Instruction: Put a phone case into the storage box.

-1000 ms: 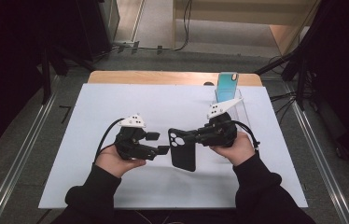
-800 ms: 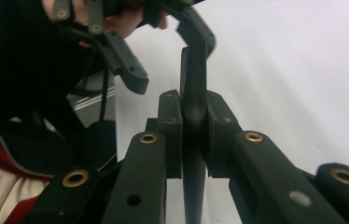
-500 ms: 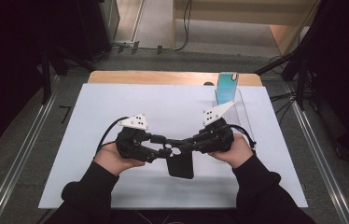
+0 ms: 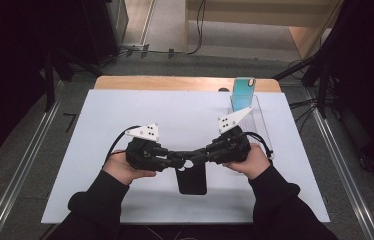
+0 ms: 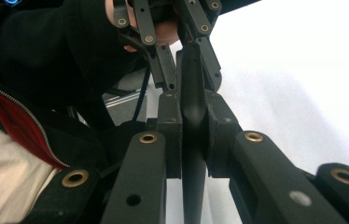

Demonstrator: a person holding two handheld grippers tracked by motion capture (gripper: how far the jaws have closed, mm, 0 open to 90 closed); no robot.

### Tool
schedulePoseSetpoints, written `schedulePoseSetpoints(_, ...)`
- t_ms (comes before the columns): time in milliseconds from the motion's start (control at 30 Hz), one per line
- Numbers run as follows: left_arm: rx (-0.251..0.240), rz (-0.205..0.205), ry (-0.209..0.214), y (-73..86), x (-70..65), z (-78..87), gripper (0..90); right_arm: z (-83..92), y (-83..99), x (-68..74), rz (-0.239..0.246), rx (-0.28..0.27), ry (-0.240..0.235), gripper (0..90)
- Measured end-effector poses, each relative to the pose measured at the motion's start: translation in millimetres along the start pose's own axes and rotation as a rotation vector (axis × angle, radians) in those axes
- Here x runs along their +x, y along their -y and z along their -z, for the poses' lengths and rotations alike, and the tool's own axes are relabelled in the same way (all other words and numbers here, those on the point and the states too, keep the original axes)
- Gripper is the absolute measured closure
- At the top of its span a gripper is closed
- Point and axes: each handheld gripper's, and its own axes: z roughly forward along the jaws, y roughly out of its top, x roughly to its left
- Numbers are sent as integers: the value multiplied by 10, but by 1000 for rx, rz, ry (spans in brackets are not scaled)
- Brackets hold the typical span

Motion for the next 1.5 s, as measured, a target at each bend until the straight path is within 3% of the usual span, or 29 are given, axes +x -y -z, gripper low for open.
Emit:
schedulePoseSetpoints(167, 1, 11, 16, -8, -9, 16, 774, 17, 6, -9, -10, -26, 5, 705)
schedulePoseSetpoints(233, 9, 16, 4, -9, -8, 26, 774, 29, 7, -17, -29, -32, 1, 682)
schedulePoseSetpoints(300, 7, 36, -15, -18, -12, 49, 773, 56, 2, -2, -37, -43, 28, 644)
schedulePoseSetpoints(500, 9, 87, -115, -69, -11, 143, 773, 123, -13, 21, -24, -137, 134, 425)
schedulePoseSetpoints(633, -4, 134, -164, -84, -2, 195, 773, 91, -23, 70, -8, -140, 191, 357)
schedulePoseSetpoints(867, -42, 220, -270, -119, 11, 298, 771, -13, -29, 90, -37, -141, 284, 264)
schedulePoseSetpoints(1000, -57, 246, -322, -129, 12, 337, 772, -75, -4, 94, -22, -141, 291, 251)
schedulePoseSetpoints(1067, -57, 266, -352, -134, 12, 344, 771, -107, 4, 93, -18, -155, 313, 176)
schedulePoseSetpoints(1100, -58, 279, -365, -136, 15, 345, 771, -125, 8, 81, -19, -173, 313, 95)
schedulePoseSetpoints(1167, -59, 302, -387, -145, 14, 346, 771, -156, 7, 56, -60, -167, 333, 16)
schedulePoseSetpoints(1267, -72, 340, -391, -153, 18, 345, 771, -225, 27, 43, -84, -137, 401, 0)
schedulePoseSetpoints(1367, -70, 365, -409, -160, 18, 330, 770, -267, 49, 20, -155, -158, 383, 0)
schedulePoseSetpoints(1500, -66, 386, -424, -166, 5, 287, 770, -361, 57, 47, -147, -154, 457, 0)
